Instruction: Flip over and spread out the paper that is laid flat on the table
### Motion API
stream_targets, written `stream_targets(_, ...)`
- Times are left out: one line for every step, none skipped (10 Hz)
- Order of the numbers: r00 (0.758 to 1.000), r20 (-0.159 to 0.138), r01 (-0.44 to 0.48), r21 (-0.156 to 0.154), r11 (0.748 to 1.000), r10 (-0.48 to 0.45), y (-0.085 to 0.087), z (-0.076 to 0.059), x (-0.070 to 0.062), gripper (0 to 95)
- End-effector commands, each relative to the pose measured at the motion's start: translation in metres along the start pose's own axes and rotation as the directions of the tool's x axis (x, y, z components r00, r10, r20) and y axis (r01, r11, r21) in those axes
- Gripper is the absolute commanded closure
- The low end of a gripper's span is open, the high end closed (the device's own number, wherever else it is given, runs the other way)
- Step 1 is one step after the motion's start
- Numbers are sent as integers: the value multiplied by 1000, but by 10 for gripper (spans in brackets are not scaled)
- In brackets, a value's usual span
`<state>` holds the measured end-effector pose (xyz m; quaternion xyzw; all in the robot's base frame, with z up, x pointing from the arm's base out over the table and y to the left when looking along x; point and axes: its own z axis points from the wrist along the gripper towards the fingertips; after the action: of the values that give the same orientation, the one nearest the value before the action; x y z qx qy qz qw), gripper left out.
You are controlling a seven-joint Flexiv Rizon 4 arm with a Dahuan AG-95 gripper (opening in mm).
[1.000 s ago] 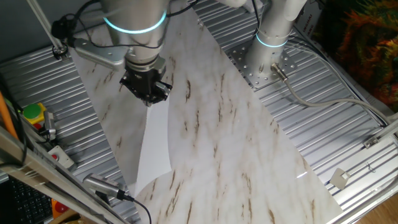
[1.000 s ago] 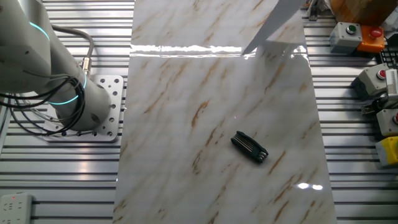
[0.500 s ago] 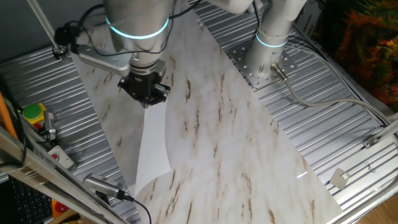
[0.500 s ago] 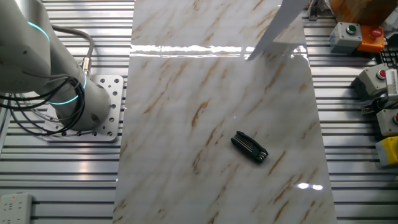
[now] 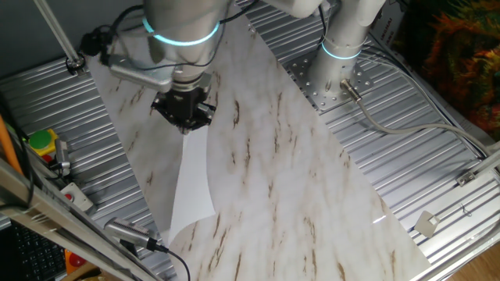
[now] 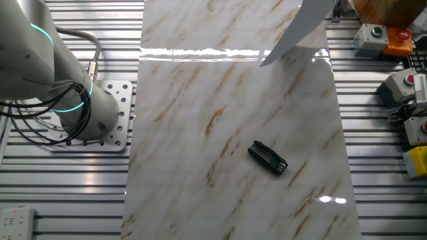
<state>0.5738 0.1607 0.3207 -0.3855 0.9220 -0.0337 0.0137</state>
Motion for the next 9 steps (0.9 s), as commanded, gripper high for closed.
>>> stream_targets(1000,14,-2,2,1000,2,1,14,2,950)
stream_targets(1000,13,-4,0,1000,4,1,20,1,950)
stream_targets(1000,12,-4,0,1000,4,1,24,1,950)
stream_targets(1000,11,-6,-1,1000,6,1,28,1,950)
stream_targets(1000,12,-6,-1,1000,6,1,30,0,950)
stream_targets(1000,18,-4,-3,1000,4,1,31,0,950)
stream_targets(1000,20,-3,-3,1000,4,1,32,1,950)
stream_targets(1000,21,-4,-4,1000,4,1,33,1,950)
stream_targets(1000,27,-4,-8,1000,4,0,35,3,950)
